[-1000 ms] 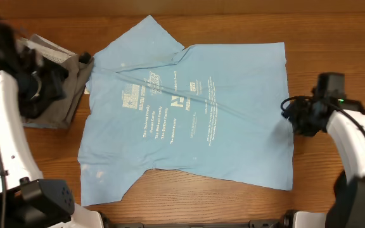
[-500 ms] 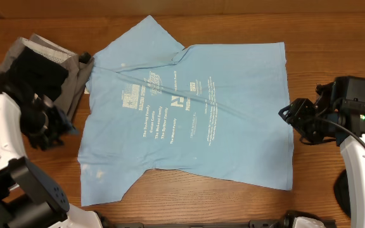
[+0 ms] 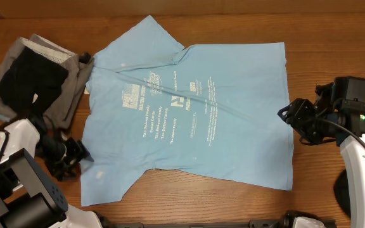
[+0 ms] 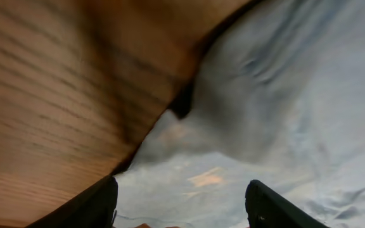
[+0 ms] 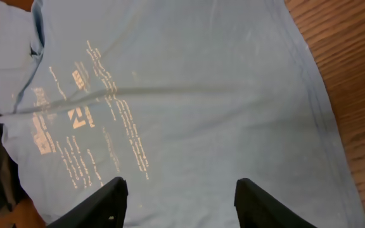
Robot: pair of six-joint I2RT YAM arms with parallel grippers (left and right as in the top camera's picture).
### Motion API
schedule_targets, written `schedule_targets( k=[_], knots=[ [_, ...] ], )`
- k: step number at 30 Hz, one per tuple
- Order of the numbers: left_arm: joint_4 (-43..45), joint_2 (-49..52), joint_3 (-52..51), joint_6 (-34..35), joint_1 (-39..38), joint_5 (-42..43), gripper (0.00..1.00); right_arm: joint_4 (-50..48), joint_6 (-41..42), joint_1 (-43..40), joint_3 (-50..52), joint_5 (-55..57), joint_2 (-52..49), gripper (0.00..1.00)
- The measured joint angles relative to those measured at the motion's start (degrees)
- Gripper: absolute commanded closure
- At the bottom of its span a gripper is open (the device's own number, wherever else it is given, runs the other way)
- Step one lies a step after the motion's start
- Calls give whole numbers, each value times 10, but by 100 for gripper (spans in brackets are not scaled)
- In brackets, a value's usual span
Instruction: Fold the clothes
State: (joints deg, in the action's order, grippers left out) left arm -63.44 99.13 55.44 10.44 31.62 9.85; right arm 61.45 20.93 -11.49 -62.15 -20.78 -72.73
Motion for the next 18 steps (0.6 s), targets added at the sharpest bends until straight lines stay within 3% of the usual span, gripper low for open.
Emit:
schedule_targets(
  k=[6,8,10,13,18],
  knots=[
    [32,0,-57,-1,0,-7,32,-5,0,0,0,0,0,37],
    [34,-2,-60,0,0,-9,37,-6,0,0,0,0,0,37],
    [35,-2,-60,0,0,-15,48,-6,0,0,0,0,0,37],
    [39,-2,-60,2,0,-24,78,-6,0,0,0,0,0,37],
    [43,-2,-61,-5,0,-24,94,-5,1,0,0,15,0,32]
  ],
)
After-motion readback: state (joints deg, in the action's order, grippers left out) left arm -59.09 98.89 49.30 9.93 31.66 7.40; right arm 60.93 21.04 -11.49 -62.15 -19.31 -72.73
